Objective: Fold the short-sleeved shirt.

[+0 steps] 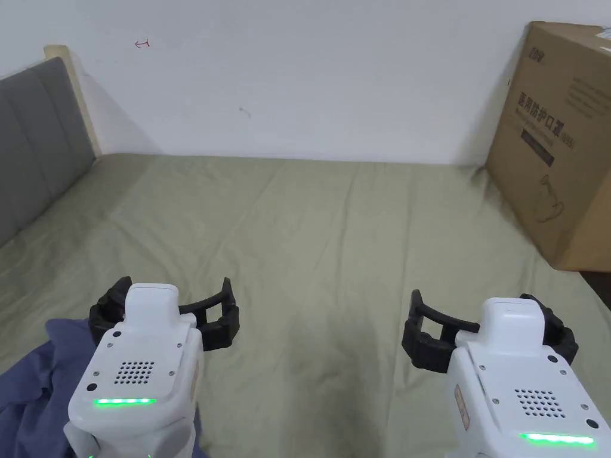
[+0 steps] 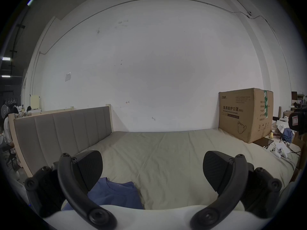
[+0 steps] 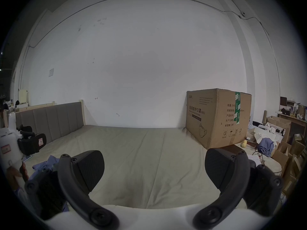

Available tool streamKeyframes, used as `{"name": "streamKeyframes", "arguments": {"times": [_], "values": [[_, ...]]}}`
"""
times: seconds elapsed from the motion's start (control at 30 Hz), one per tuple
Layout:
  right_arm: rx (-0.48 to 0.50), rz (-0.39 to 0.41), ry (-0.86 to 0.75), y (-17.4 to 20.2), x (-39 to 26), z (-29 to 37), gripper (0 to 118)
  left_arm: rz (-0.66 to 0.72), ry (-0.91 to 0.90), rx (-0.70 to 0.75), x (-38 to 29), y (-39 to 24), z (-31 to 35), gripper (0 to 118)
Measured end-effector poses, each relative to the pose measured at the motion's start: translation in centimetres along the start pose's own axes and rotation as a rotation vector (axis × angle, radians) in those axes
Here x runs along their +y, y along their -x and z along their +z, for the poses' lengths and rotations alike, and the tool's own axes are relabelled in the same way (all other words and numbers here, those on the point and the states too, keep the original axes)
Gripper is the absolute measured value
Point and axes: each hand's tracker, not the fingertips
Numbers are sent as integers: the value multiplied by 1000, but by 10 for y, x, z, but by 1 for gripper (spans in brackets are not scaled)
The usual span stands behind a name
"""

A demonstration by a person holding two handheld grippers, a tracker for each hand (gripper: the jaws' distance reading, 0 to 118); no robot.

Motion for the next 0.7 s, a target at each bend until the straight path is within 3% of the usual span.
{"name": "streamKeyframes", "arguments": {"times": [0.7], "values": [[-3, -12, 2, -5, 2, 0, 118, 28, -11, 1, 5, 0, -1, 118]]}}
